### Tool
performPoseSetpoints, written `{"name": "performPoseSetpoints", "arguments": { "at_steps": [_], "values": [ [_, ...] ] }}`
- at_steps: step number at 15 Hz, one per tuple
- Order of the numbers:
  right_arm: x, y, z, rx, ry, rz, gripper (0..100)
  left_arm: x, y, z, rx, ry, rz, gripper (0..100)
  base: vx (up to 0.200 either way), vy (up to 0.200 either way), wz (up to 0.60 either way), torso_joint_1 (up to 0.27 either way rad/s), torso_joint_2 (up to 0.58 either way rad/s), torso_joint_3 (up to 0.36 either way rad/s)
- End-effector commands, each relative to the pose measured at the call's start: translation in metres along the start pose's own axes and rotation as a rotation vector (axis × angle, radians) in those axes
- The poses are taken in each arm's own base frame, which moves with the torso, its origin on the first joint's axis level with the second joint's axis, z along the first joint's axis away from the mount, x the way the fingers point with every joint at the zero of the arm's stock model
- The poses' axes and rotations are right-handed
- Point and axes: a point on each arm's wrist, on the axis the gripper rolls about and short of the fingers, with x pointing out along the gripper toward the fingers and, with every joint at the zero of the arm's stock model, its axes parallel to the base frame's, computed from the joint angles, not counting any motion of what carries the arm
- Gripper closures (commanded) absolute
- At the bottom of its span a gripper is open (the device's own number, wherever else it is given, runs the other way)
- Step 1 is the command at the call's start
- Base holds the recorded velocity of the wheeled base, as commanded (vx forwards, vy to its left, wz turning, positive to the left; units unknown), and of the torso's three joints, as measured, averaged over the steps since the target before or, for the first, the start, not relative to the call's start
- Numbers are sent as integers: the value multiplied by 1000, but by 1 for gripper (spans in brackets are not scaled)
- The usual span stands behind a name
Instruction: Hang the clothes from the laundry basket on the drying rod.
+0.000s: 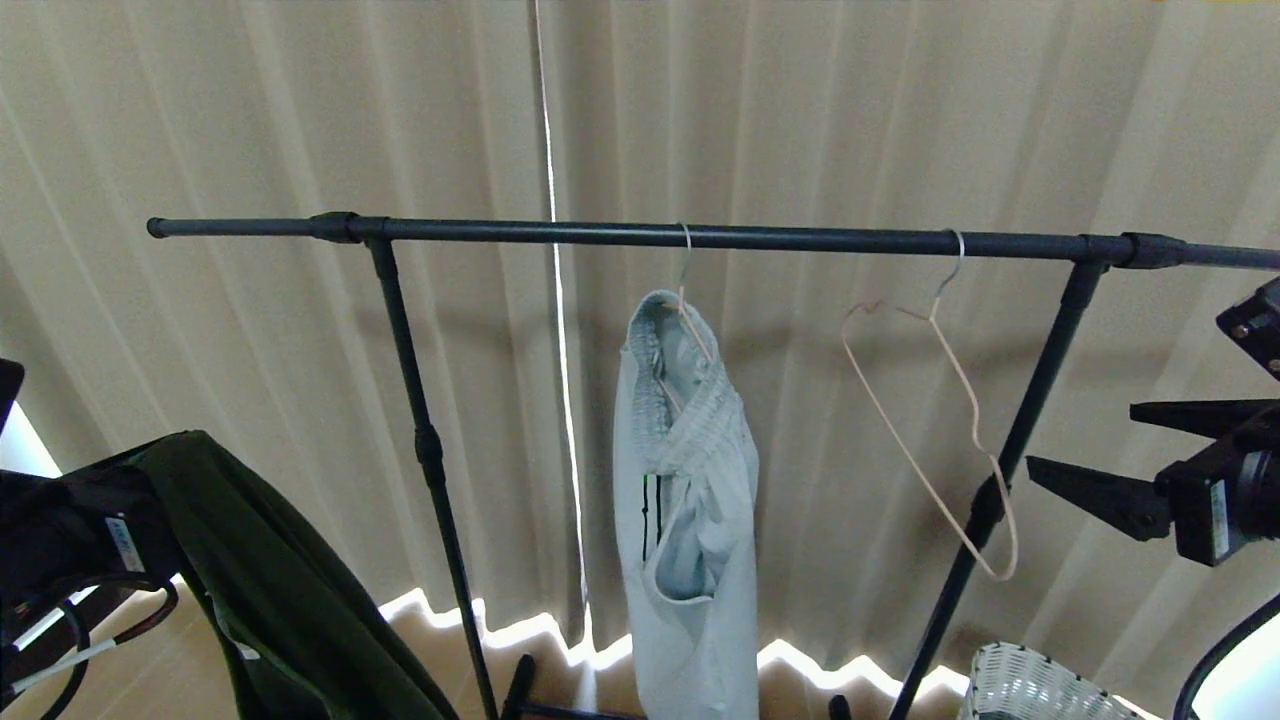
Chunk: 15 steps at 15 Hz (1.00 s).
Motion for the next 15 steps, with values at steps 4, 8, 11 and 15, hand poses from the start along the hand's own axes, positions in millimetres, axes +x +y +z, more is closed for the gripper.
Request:
{"name": "performPoseSetpoints", "arguments": {
  "at_steps": [4, 8, 11, 15],
  "values": [
    [53, 12, 18, 93, 95, 13, 0, -1, 0, -1, 0, 1, -6, 100, 0, 0, 0, 0, 0, 0],
    [100, 16, 23, 128, 174, -101, 0, -1, 0, -1, 0, 0, -6, 100, 0, 0, 0, 0, 0, 0],
    [124, 17, 25, 181, 204, -141, 0, -1, 0, -1, 0, 0, -4, 100, 0, 0, 0, 0, 0, 0],
    [137, 24, 21, 181, 226, -170, 0, -1, 0, -1, 0, 0, -4, 100, 0, 0, 0, 0, 0, 0]
  ]
}}
